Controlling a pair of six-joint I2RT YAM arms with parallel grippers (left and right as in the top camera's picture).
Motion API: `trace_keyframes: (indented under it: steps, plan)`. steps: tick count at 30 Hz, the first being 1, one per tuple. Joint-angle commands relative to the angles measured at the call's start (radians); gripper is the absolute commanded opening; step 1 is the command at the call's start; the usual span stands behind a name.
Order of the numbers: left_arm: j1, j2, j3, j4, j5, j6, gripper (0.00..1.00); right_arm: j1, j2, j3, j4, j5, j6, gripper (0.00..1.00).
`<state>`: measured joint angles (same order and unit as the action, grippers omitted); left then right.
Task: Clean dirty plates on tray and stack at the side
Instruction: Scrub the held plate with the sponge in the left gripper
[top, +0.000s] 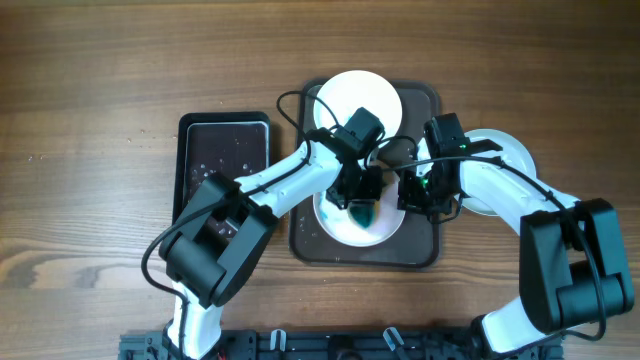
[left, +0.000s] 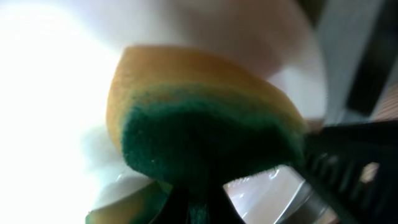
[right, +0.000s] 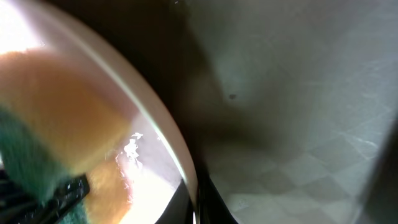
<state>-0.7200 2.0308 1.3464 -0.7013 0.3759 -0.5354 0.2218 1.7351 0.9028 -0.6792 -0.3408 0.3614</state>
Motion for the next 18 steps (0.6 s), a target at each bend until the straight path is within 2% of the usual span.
trace_keyframes:
  steps: [1,5,11,18]
  plan:
    - [-0.026,0.032,-0.024,-0.122,-0.145,0.034,0.04,0.007,0.032,-0.031,0.009,0.078,0.005,0.04]
    - [-0.020,0.032,-0.024,-0.195,-0.405,0.030,0.04,0.007,0.032,-0.031,0.009,0.078,0.005,0.04]
    - [0.032,0.028,-0.024,-0.266,-0.685,-0.084,0.04,0.007,0.032,-0.031,0.011,0.078,0.005,0.04]
    - [0.076,0.027,-0.024,-0.269,-0.808,-0.102,0.04,0.007,0.032,-0.031,0.006,0.078,0.005,0.04]
